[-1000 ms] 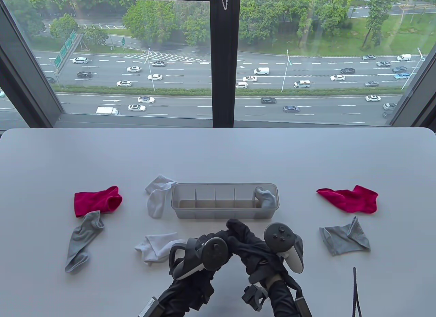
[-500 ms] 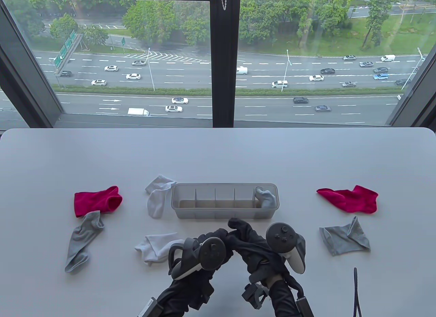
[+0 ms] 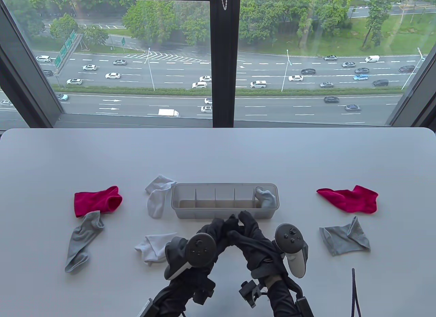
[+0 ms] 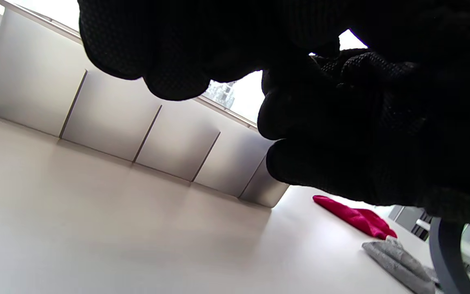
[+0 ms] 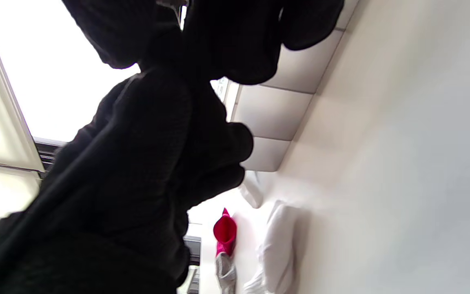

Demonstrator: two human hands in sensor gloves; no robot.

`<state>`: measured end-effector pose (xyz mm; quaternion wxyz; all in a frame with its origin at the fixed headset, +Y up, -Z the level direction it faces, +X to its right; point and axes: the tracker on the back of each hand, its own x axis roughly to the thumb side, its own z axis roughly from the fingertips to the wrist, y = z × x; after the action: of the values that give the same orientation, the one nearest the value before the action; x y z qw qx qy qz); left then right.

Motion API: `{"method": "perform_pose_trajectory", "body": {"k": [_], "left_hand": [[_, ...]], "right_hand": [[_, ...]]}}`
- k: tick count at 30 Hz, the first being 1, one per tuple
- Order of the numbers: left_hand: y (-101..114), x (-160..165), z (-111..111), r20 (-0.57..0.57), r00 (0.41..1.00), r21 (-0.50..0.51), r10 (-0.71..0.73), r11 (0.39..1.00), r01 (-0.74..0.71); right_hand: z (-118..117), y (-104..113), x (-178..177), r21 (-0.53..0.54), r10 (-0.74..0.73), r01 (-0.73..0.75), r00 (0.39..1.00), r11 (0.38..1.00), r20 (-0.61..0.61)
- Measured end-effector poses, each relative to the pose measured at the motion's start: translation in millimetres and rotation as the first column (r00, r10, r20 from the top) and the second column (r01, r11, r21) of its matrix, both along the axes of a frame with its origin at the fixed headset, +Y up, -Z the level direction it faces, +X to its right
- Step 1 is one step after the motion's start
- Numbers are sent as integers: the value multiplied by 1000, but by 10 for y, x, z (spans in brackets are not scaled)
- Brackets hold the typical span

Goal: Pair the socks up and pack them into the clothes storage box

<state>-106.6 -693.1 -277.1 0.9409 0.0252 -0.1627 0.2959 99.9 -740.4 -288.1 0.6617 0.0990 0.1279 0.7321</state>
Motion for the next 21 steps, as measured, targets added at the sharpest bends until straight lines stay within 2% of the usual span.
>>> {"method": "perform_pose_trajectory", "body": {"k": [1, 2, 4, 5, 7, 8, 10, 12, 14, 16, 17, 18, 21], "left_hand": [[-21, -57, -12, -24, 984, -42, 177, 983, -178], [-44, -72, -20, -29, 959, -86, 283, 955, -284], [-121, -54, -30, -16, 861, -227, 508, 837, -498], [-136, -44, -29, -25, 860, -258, 510, 828, -498], [-124, -17, -33, 15, 923, -279, 384, 888, -365], [-107, -2, -24, 10, 943, -249, 333, 914, -320], [-45, 26, -1, -15, 990, -147, 143, 979, -144], [-15, 15, 19, -43, 997, -69, 63, 995, -66], [-12, -24, 15, -42, 996, -76, 79, 994, -82], [-25, -74, -6, -59, 989, -79, 135, 987, -139], [-33, -87, -17, -47, 987, -93, 151, 984, -155], [-44, -90, -33, 8, 987, -130, 163, 978, -161], [-71, -83, -47, 60, 983, -190, 176, 968, -162]], "right_hand": [[-5, 9, -27, -6, -30, 29, 999, 1000, -27], [-6, 6, -40, -7, -15, 15, 999, 1000, -50], [4, -24, -81, -4, 45, -45, 994, 999, -96], [6, -29, -80, -3, 47, -47, 995, 999, -85], [14, -40, -75, -11, 87, -88, 995, 996, -48], [13, -45, -75, 5, 126, -126, 991, 992, -53], [20, -29, -86, 32, 215, -215, 977, 976, -11], [29, -8, -102, 56, 271, -272, 962, 961, 31], [24, 21, -116, 90, 269, -272, 962, 958, 44], [18, 34, -154, 98, 208, -201, 976, 975, -66], [28, 39, -178, 90, 195, -188, 977, 978, -80], [36, 42, -185, 94, 222, -217, 974, 972, -46], [25, 38, -164, 103, 238, -233, 971, 967, -37]]}}
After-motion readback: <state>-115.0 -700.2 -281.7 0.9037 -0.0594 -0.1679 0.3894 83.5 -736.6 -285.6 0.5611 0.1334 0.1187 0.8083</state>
